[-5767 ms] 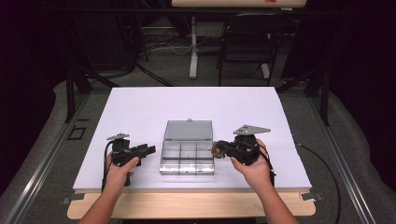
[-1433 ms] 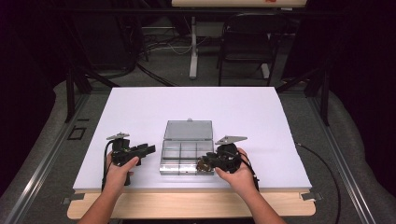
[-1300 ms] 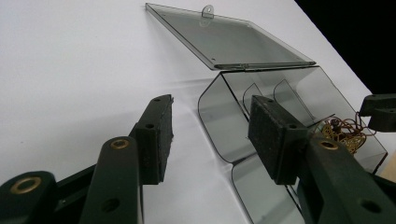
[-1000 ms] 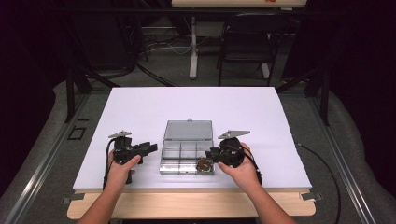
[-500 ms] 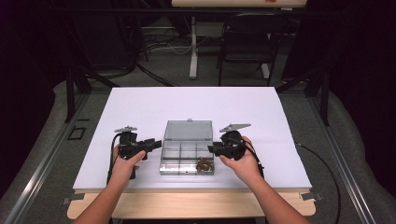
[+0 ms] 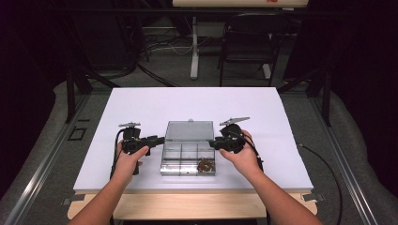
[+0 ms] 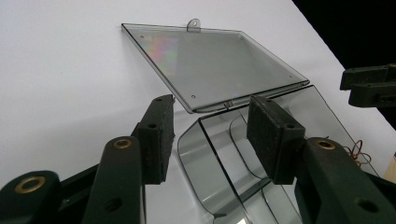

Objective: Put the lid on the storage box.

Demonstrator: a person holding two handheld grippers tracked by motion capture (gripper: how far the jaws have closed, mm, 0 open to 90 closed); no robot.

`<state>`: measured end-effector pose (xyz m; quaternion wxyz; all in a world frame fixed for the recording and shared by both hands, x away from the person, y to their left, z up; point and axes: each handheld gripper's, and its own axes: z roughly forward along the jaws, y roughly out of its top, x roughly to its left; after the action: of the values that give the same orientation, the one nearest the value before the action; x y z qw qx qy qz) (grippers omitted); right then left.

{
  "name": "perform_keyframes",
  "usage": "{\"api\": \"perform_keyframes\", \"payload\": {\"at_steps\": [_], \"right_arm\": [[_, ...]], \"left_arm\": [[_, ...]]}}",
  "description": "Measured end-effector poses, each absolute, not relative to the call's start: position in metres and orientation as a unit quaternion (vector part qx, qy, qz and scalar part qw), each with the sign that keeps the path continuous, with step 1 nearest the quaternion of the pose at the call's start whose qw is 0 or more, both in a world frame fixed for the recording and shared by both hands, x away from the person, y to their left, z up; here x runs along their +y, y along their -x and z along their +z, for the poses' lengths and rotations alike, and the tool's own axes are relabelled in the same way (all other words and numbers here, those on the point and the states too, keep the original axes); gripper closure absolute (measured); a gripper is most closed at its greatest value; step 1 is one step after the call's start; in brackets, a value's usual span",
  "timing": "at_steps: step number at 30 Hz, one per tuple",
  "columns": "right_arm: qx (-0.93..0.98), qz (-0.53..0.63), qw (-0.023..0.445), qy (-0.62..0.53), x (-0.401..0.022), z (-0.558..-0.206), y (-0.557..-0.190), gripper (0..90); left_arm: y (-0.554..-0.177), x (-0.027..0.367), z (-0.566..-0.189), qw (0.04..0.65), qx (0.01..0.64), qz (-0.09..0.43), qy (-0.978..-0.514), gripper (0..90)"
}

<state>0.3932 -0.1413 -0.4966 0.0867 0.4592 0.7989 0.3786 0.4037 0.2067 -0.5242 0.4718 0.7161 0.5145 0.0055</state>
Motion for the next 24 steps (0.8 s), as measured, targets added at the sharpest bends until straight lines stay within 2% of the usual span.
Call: {"api": "perform_keyframes", "payload": {"at_steps": [7,11,18,24], "right_arm": [[0.789,0.38,0.088,-0.474,-0.143,-0.498,-0.408,64.0],[0.779,0.386,0.071,-0.489,-0.143,-0.499,-0.415,62.6],[0.773,0.385,0.08,-0.498,-0.145,-0.501,-0.424,61.7],[0.765,0.385,0.079,-0.511,-0.146,-0.503,-0.433,57.3]], "left_arm": [[-0.412,0.201,-0.523,0.47,0.518,0.004,-0.715,51.6],[-0.417,0.198,-0.522,0.466,0.517,0.002,-0.718,51.6],[-0.426,0.193,-0.525,0.463,0.525,0.001,-0.715,48.3],[-0.435,0.19,-0.524,0.459,0.533,-0.007,-0.711,47.9]]}}
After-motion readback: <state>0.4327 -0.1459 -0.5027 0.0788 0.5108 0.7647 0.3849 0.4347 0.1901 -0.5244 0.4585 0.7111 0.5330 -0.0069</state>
